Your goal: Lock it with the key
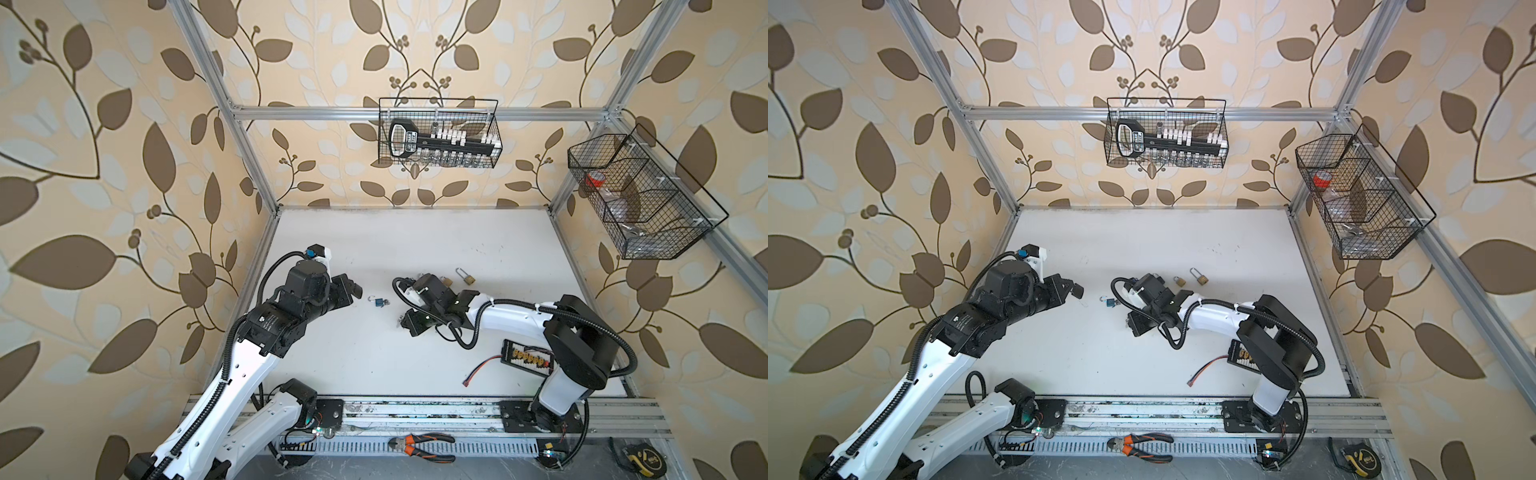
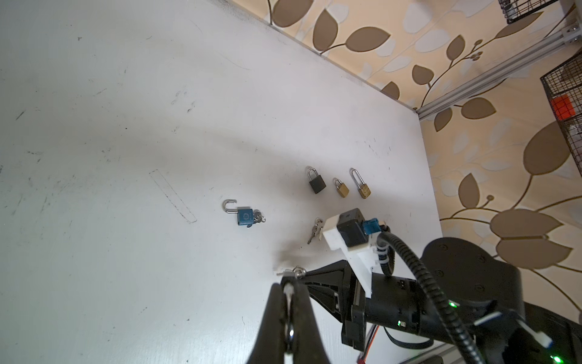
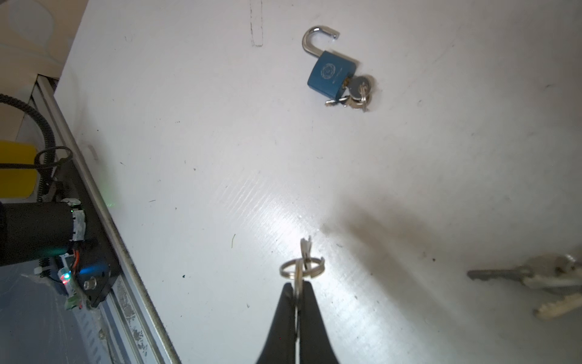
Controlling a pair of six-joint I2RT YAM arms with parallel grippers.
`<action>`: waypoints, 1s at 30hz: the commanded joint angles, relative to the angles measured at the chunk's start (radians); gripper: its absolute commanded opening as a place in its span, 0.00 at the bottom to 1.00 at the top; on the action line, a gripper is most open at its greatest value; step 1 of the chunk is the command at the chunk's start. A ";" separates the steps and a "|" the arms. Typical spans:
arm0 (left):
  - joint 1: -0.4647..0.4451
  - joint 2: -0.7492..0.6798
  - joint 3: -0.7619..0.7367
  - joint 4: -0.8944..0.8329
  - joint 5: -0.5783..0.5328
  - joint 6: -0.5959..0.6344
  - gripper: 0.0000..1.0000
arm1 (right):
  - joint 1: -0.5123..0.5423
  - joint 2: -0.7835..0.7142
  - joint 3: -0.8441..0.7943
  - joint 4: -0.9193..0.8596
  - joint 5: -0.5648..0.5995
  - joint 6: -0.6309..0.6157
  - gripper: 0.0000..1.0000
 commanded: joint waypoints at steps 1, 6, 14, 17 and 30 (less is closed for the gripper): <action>0.008 -0.010 0.004 0.014 -0.001 -0.018 0.00 | -0.010 0.041 0.048 -0.013 0.037 0.012 0.00; 0.008 -0.015 0.001 0.013 0.004 -0.019 0.00 | -0.031 0.082 0.087 -0.024 0.084 0.005 0.00; 0.008 0.009 -0.010 0.061 0.105 -0.013 0.00 | -0.073 0.136 0.121 -0.006 0.104 -0.006 0.00; 0.008 0.022 -0.009 0.068 0.125 -0.011 0.00 | -0.074 0.163 0.149 -0.013 0.099 -0.009 0.00; 0.008 0.026 -0.001 0.069 0.132 -0.011 0.00 | -0.087 0.215 0.188 -0.024 0.110 -0.028 0.02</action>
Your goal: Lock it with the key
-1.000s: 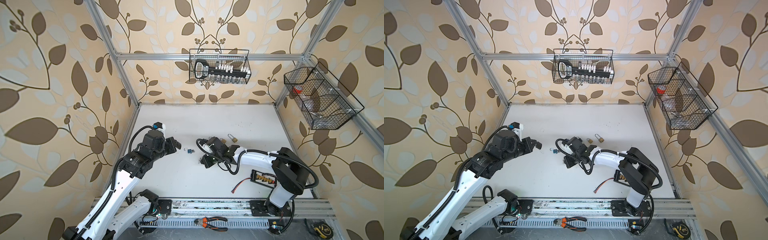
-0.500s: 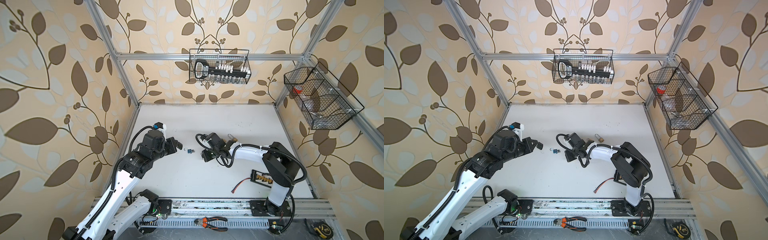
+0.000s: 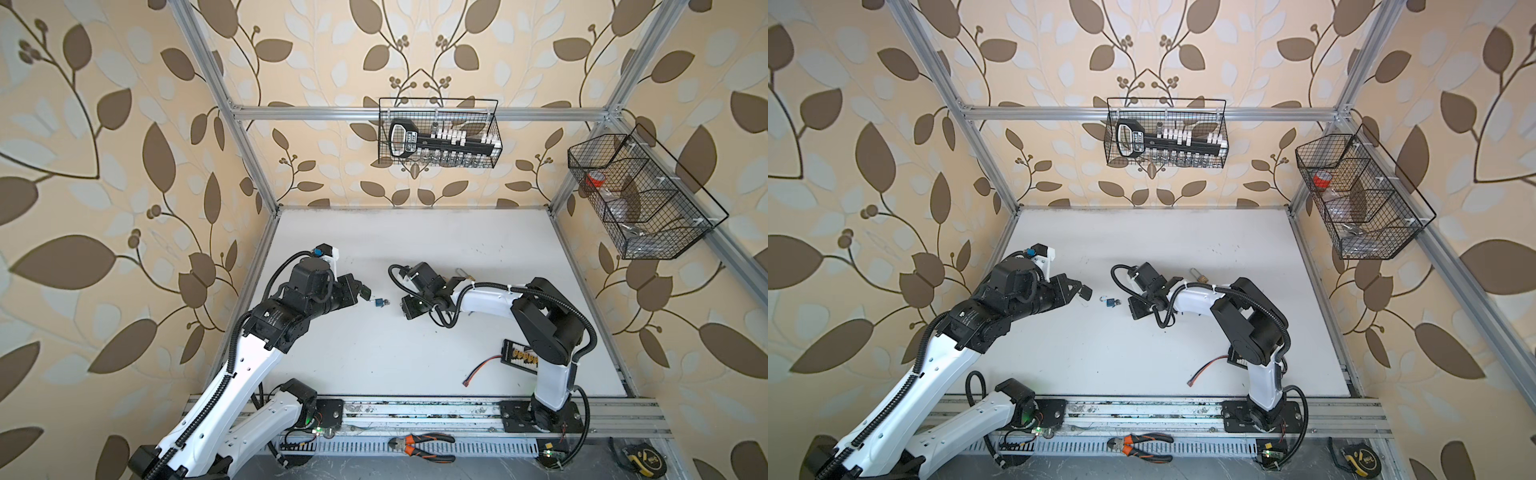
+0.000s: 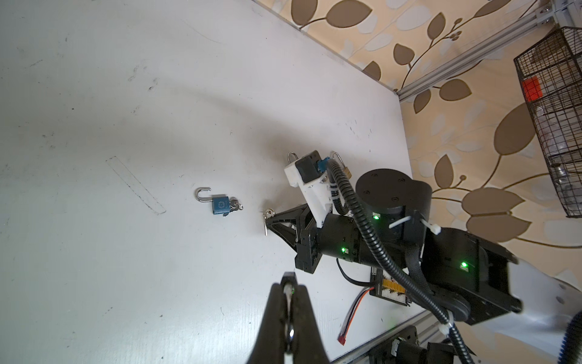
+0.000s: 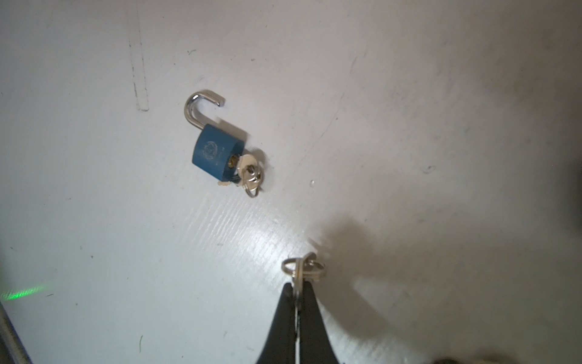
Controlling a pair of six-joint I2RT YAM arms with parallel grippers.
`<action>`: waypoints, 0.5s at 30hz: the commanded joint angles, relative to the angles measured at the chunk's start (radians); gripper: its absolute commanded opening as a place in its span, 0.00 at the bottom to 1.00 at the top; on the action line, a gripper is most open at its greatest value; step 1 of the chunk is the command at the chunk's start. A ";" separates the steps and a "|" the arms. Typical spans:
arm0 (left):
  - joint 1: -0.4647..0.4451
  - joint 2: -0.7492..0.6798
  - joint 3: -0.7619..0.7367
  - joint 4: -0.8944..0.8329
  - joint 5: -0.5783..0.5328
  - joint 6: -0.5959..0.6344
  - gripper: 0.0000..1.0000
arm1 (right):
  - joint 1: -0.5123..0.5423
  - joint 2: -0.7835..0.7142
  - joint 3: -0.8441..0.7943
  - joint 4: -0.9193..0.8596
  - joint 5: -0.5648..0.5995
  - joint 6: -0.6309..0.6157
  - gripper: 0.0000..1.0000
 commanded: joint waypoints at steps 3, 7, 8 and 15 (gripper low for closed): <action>0.008 -0.011 -0.003 0.044 0.021 -0.004 0.00 | -0.007 0.016 0.039 -0.014 0.011 -0.019 0.08; 0.008 -0.020 -0.006 0.053 0.031 -0.016 0.00 | -0.017 -0.026 0.039 -0.015 0.026 -0.031 0.20; 0.008 -0.024 -0.008 0.057 0.035 -0.019 0.00 | -0.021 -0.045 0.034 -0.014 0.032 -0.036 0.22; 0.008 -0.037 -0.019 0.106 0.088 -0.021 0.00 | -0.046 -0.304 -0.115 0.068 0.065 -0.082 0.29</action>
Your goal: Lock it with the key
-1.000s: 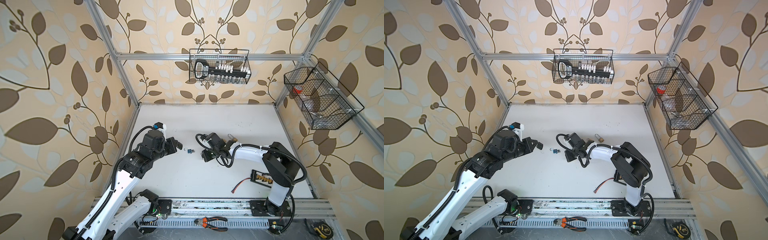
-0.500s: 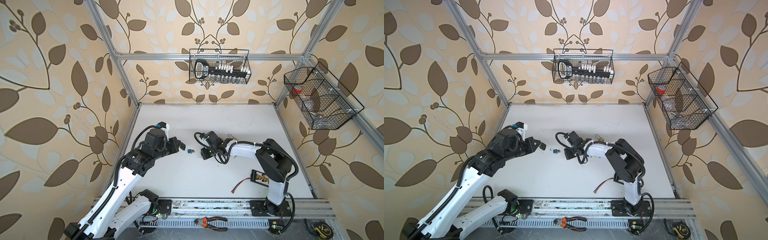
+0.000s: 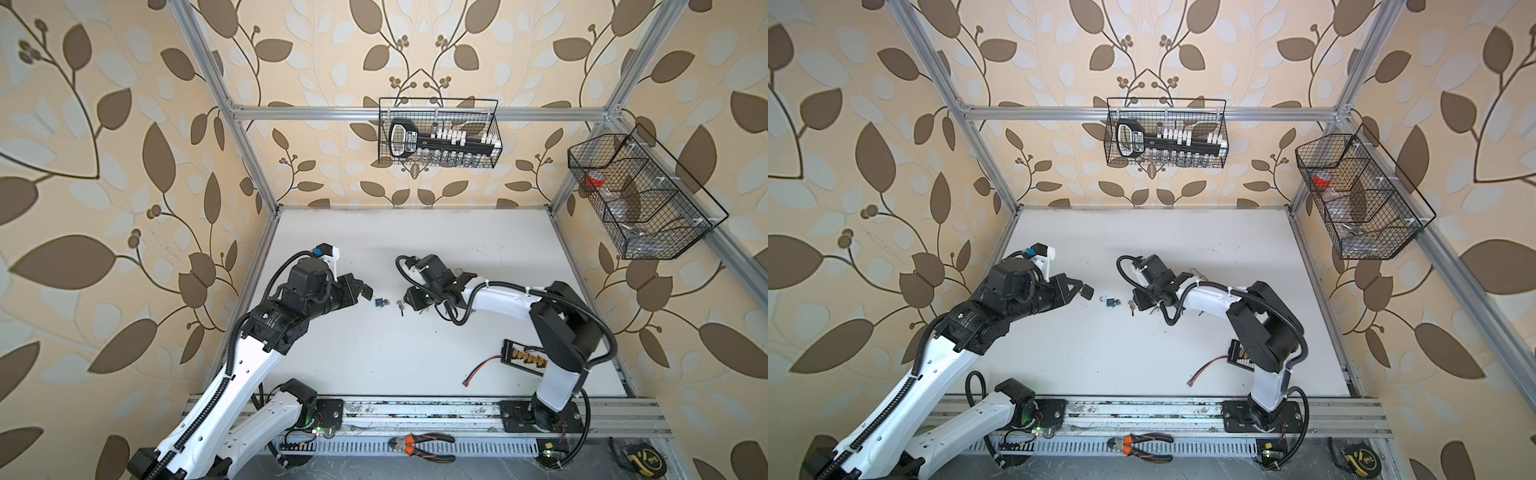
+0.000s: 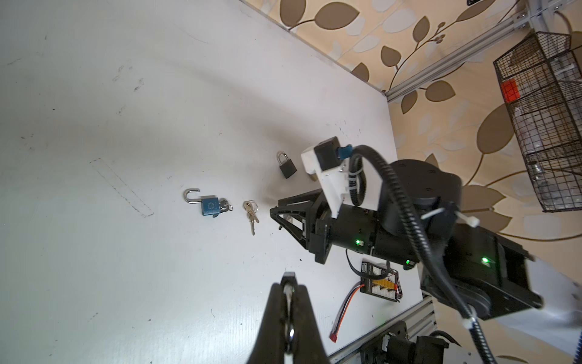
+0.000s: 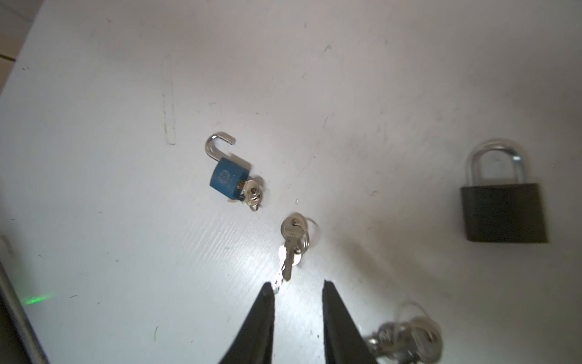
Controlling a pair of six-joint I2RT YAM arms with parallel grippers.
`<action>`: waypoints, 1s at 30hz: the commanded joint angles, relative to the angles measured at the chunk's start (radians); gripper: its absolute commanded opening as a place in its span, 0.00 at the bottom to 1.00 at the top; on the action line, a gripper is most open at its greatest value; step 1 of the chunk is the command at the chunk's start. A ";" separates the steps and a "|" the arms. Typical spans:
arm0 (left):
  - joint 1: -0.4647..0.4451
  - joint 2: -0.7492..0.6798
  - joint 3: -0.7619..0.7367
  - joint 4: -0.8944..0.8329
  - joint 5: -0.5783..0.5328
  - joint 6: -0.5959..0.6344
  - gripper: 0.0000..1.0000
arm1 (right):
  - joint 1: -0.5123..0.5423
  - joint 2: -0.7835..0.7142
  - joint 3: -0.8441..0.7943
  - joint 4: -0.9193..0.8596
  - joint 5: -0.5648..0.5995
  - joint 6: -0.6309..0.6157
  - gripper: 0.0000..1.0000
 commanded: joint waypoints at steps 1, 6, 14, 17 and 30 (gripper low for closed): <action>0.008 -0.020 -0.013 0.089 0.063 -0.013 0.00 | 0.000 -0.166 -0.086 0.076 0.032 -0.040 0.30; 0.008 -0.004 -0.045 0.213 0.207 -0.032 0.00 | 0.001 -0.451 -0.269 0.206 0.014 -0.064 0.34; -0.071 0.041 -0.093 0.436 0.323 -0.091 0.00 | 0.075 -0.772 -0.415 0.305 0.032 -0.262 0.56; -0.147 0.053 -0.084 0.463 0.284 -0.075 0.00 | 0.117 -0.846 -0.446 0.336 0.049 -0.338 0.63; -0.281 0.094 -0.069 0.544 0.221 -0.053 0.00 | 0.290 -0.814 -0.383 0.271 0.214 -0.552 0.69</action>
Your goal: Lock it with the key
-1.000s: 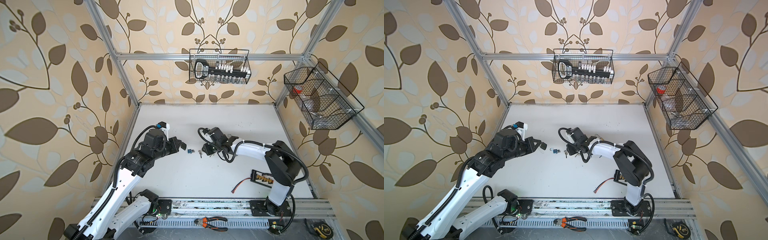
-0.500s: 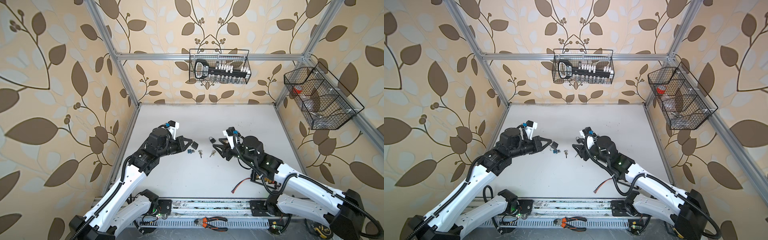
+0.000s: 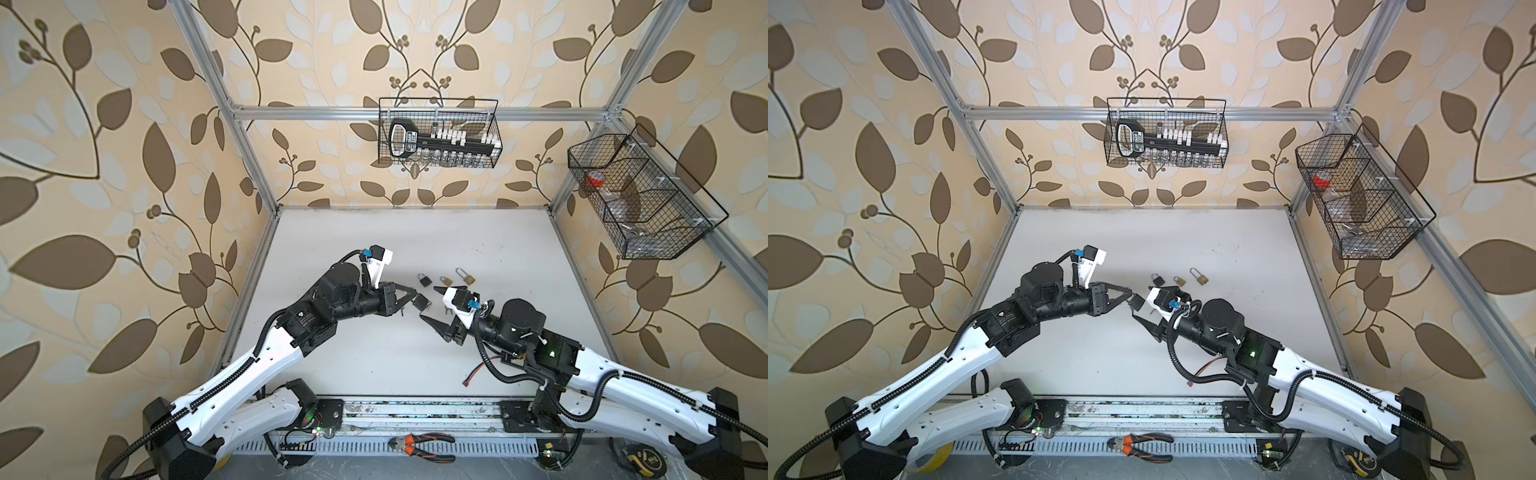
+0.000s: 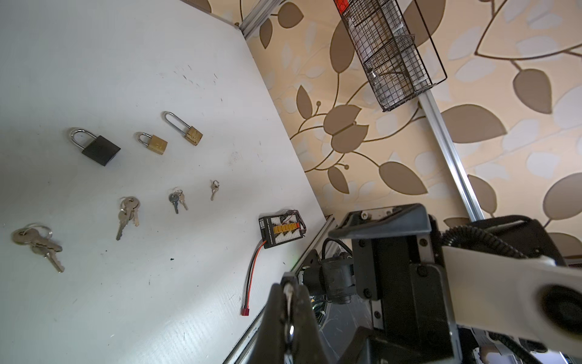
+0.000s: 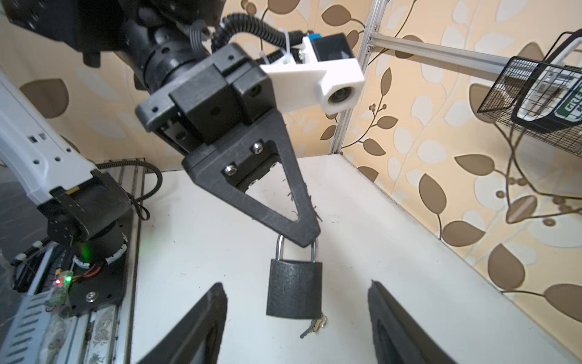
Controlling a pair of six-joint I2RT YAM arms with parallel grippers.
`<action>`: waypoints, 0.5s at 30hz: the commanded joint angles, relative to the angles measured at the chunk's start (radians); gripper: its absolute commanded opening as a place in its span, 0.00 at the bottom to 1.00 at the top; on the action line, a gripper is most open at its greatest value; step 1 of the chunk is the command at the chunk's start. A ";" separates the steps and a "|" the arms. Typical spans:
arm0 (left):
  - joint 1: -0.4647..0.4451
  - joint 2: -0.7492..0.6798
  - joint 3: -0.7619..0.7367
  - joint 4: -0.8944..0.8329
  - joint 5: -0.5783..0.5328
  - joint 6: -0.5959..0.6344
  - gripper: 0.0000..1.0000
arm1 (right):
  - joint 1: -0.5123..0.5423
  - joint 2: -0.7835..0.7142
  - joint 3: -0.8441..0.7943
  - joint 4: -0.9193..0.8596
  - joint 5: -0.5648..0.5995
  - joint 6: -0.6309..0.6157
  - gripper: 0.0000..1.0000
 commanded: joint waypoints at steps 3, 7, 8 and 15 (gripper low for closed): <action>-0.010 -0.013 0.033 0.062 -0.019 0.026 0.00 | 0.009 0.060 0.063 -0.048 0.073 -0.013 0.66; -0.011 -0.013 0.034 0.057 -0.013 0.027 0.00 | 0.009 0.082 0.083 -0.052 0.051 0.010 0.61; -0.011 -0.013 0.035 0.057 -0.011 0.027 0.00 | 0.008 0.087 0.086 -0.053 0.047 0.014 0.60; -0.012 -0.010 0.038 0.062 0.002 0.032 0.00 | 0.009 0.120 0.116 -0.059 0.025 0.021 0.56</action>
